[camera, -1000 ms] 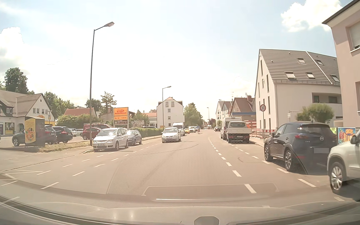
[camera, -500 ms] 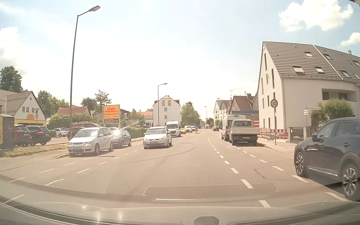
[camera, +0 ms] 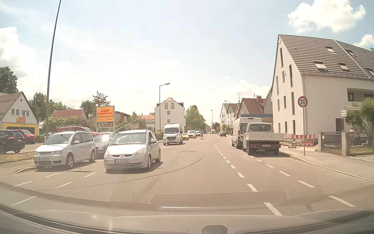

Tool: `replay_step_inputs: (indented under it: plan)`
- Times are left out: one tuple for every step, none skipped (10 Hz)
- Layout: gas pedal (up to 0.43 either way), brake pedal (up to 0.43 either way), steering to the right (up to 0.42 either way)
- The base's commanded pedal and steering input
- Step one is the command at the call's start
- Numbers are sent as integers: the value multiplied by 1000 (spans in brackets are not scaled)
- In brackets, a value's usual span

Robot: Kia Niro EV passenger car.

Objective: Follow the waypoints while adhering to traffic rules and regulations

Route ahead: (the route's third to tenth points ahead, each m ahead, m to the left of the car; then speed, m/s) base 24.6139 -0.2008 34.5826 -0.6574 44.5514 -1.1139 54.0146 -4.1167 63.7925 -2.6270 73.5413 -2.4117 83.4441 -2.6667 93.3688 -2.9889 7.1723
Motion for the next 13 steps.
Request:
replay_step_inputs:
  plan:
    - [110, 0, 7]
    - [98, 0, 5]
    - [98, 0, 3]
    - [98, 0, 2]
    - [98, 0, 2]
    - [98, 0, 3]
    - [98, 0, 3]
    - [98, 0, 3]
    - [98, 0, 2]
    - [98, 0, 2]
    - [98, 0, 3]
    - [98, 0, 2]
    - [98, 0, 3]
